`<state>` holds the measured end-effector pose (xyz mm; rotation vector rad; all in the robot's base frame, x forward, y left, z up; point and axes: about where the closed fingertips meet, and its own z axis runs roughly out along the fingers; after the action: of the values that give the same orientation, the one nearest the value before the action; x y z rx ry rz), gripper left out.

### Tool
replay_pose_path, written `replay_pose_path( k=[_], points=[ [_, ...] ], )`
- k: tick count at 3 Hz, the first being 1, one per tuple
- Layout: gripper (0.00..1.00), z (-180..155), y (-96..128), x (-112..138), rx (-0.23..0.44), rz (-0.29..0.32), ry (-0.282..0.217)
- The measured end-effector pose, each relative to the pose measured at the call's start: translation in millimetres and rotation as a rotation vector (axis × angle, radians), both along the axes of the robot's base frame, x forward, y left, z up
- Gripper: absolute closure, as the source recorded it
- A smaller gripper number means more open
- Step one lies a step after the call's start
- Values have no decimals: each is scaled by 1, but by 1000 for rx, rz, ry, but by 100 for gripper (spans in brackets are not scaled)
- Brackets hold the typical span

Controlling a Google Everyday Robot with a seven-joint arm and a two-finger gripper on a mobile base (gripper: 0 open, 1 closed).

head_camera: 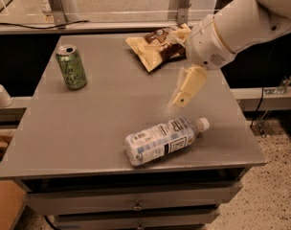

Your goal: Move green can near blue plastic bottle

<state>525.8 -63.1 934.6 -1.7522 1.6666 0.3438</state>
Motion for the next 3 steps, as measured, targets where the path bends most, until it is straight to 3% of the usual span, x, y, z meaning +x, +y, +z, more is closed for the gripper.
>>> replay_pose_path(
  k=[1, 2, 3],
  points=[
    [0, 0, 1, 0, 1, 1, 0],
    [0, -10, 19, 10, 68, 54, 2],
    [0, -18, 43, 35, 185, 89, 12]
  ],
)
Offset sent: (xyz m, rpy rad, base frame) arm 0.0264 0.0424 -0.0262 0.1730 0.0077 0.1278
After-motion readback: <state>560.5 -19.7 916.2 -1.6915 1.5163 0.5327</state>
